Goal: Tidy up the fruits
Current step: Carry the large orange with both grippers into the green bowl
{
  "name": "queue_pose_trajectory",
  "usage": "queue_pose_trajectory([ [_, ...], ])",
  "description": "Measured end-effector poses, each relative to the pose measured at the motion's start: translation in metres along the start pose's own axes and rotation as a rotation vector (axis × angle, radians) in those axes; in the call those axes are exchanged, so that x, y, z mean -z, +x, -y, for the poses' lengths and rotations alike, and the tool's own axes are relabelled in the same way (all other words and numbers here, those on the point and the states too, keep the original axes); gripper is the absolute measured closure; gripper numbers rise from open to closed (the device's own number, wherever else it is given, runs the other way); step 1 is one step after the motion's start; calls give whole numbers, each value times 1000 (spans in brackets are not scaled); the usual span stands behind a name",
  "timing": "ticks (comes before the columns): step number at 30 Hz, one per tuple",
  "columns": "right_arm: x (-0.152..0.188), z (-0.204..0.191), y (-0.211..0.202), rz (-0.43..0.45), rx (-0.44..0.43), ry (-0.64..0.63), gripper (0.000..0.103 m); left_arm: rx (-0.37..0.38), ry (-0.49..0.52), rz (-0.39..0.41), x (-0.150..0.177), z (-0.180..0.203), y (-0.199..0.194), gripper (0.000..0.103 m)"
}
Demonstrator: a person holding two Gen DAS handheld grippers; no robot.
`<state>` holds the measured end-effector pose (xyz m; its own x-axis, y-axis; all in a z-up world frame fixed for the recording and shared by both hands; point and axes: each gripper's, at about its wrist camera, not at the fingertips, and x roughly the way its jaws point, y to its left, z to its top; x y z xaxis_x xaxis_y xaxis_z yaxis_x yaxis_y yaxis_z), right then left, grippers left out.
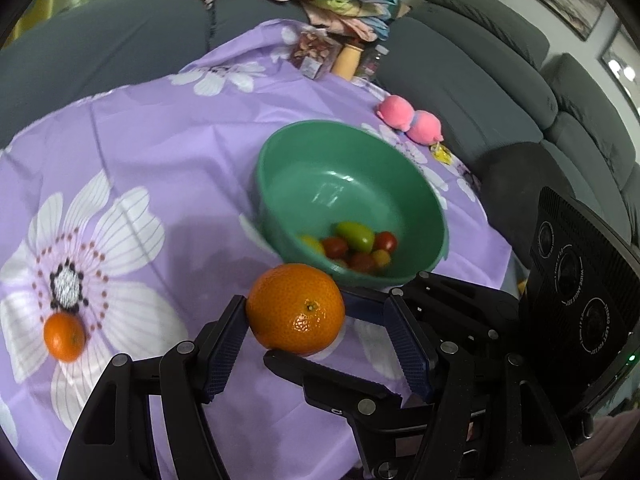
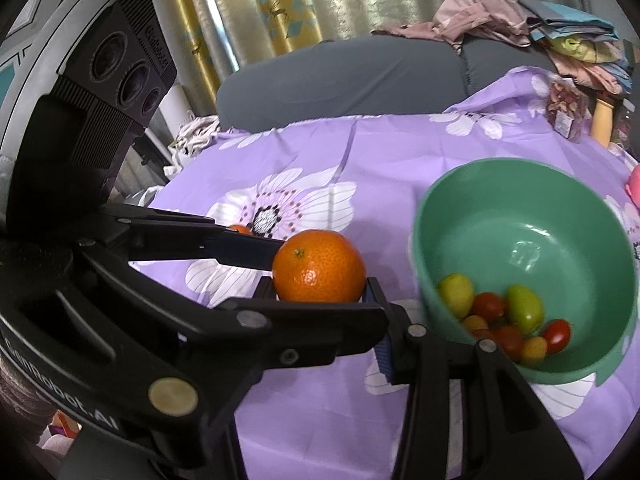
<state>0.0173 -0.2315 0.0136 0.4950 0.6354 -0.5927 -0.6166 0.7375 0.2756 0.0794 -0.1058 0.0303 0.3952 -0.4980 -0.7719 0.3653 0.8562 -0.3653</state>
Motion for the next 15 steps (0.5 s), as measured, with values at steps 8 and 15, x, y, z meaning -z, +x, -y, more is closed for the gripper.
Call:
queue_pose_trajectory([
  [8,-6,22,-15,48,40,31,58,17,58,-3,-19,20,11,33],
  [15,-11,42,-23,74,74,61,58,35,102,-13,-34,35,24,33],
])
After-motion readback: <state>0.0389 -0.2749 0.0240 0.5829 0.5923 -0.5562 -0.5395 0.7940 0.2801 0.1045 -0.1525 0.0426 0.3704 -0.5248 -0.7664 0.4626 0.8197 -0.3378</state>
